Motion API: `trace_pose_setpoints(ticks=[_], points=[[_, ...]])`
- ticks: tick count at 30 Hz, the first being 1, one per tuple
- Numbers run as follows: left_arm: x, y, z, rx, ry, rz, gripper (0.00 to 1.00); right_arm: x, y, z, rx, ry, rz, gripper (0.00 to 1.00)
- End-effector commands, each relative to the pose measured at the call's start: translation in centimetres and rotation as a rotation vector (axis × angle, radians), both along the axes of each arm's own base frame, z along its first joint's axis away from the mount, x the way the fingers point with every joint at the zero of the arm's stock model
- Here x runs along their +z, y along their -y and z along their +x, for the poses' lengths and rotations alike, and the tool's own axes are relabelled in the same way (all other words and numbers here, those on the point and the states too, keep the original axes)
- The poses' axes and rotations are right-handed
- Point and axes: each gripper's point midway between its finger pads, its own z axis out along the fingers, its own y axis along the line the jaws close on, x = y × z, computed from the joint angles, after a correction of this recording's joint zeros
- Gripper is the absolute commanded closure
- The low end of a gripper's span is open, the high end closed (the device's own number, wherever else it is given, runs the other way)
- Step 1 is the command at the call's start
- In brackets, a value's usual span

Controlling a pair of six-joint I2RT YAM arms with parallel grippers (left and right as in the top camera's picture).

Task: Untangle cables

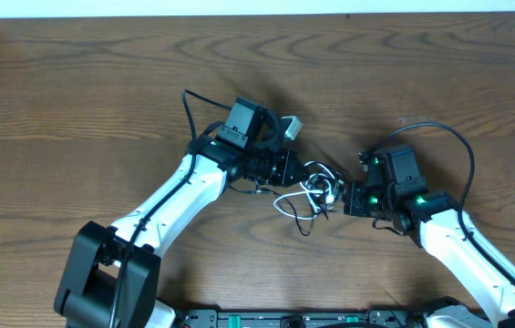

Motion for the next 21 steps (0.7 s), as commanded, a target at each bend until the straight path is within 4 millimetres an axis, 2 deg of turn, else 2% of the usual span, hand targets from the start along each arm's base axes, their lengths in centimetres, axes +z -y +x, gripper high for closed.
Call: trace_pose_setpoints(ticks=[1, 4, 8, 11, 13, 17, 21], points=[[0.3, 0.0, -0.2, -0.029, 0.019, -0.016, 0.93, -0.7, 3.9, 0.7, -0.141, 0.02, -0.194, 0.99], [0.0, -0.4, -0.4, -0.036, 0.019, 0.002, 0.92, -1.0, 5.3, 0.4, -0.208, 0.001, -0.252, 0.99], [-1.6, -2.1, -0.1, 0.022, -0.001, 0.111, 0.92, -1.1, 5.7, 0.3, -0.216, -0.001, -0.271, 0.99], [-2.9, -4.4, 0.5, 0.084, -0.021, 0.205, 0.92, -1.2, 6.7, 0.0, -0.276, -0.013, -0.305, 0.99], [-3.7, -6.5, 1.0, 0.14, -0.046, 0.268, 0.92, -1.3, 8.1, -0.6, -0.358, -0.033, -0.355, 0.99], [-4.1, -9.4, 1.6, 0.19, -0.076, 0.296, 0.93, -1.4, 9.7, -1.5, -0.436, -0.056, -0.426, 0.99], [-4.1, -12.0, 2.3, 0.255, -0.108, 0.305, 0.93, -1.4, 10.4, -1.9, -0.462, -0.065, -0.456, 0.99]])
